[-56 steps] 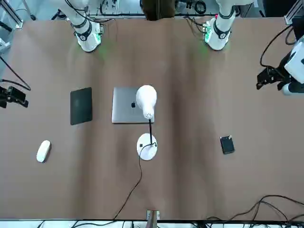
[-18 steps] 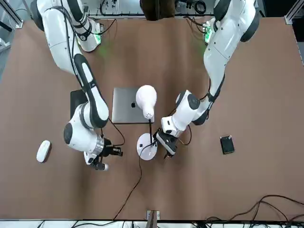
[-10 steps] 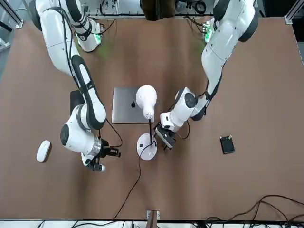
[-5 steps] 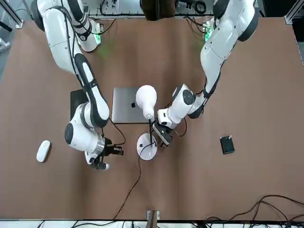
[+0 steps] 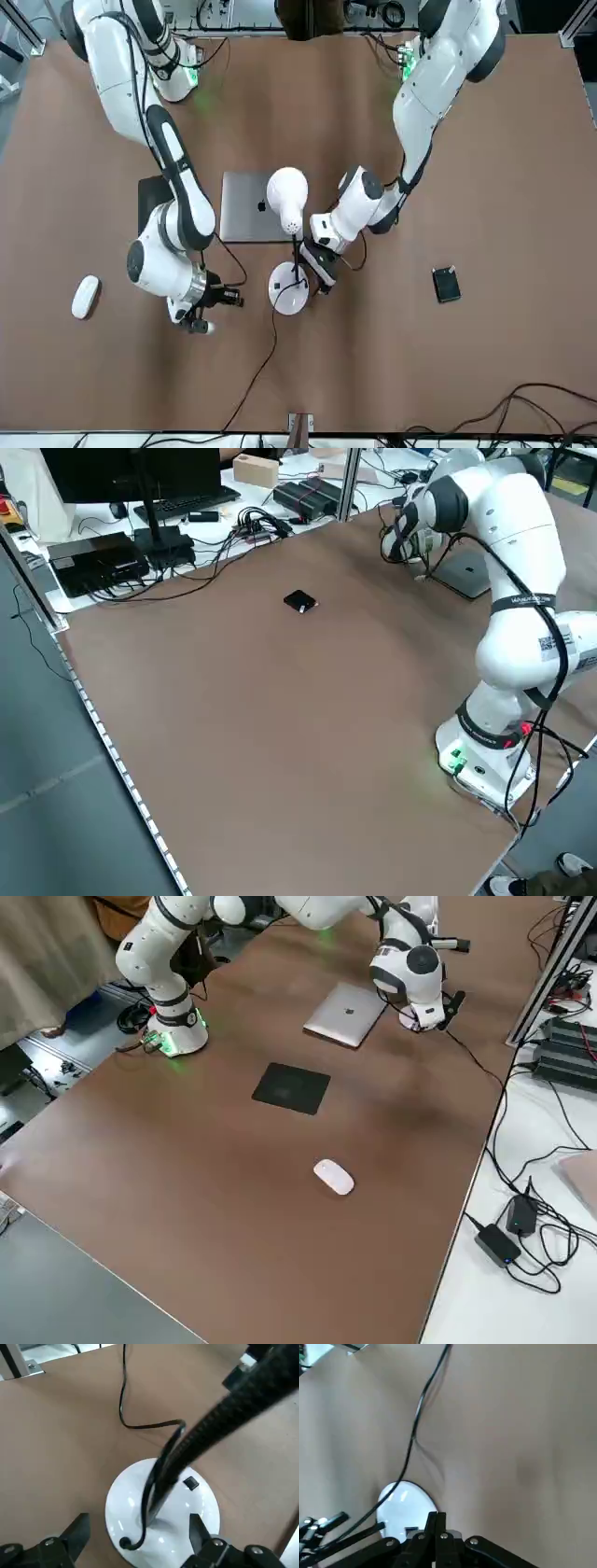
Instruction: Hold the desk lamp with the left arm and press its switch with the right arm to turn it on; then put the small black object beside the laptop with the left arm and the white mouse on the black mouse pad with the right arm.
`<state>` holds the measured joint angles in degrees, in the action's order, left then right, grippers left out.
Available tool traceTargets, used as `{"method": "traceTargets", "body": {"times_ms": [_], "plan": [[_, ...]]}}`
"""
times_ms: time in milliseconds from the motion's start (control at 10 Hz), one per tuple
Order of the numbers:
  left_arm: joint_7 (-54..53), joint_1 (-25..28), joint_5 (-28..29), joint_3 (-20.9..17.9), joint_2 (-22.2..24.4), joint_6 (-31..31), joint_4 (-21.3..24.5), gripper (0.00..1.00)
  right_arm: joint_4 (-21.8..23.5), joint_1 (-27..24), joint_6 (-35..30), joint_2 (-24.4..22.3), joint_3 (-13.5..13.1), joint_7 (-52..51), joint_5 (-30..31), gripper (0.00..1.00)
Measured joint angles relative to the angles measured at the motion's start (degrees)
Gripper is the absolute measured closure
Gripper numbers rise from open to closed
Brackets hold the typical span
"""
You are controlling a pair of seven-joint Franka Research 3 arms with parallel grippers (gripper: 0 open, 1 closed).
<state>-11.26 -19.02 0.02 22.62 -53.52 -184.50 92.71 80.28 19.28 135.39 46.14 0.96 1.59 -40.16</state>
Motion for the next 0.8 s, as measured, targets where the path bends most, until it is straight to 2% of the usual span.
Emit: {"method": "traceTargets", "body": {"times_ms": [200, 400, 600, 800], "plan": [[-0.01, -1.05, 0.0, -0.02, -2.15, -2.78, -1.01, 0.14, 0.03, 1.88, 4.17, 1.34, 0.72, 0.02, -2.0, 0.99], [-0.19, -1.12, 0.0, -0.2, -2.65, -2.93, -1.84, 0.29, 0.89, 3.06, 5.44, 2.45, 0.76, 0.1, -4.41, 0.99], [-0.27, -1.12, 0.0, -0.29, -2.65, -2.93, -2.23, 0.41, 3.89, 3.17, 6.99, 2.58, 1.64, 0.08, -6.6, 0.99], [-0.28, -1.11, 0.0, -0.33, -2.65, -2.93, -2.37, 0.45, 5.56, 3.42, 8.18, 2.54, 2.96, 0.08, -7.03, 0.99]]}}
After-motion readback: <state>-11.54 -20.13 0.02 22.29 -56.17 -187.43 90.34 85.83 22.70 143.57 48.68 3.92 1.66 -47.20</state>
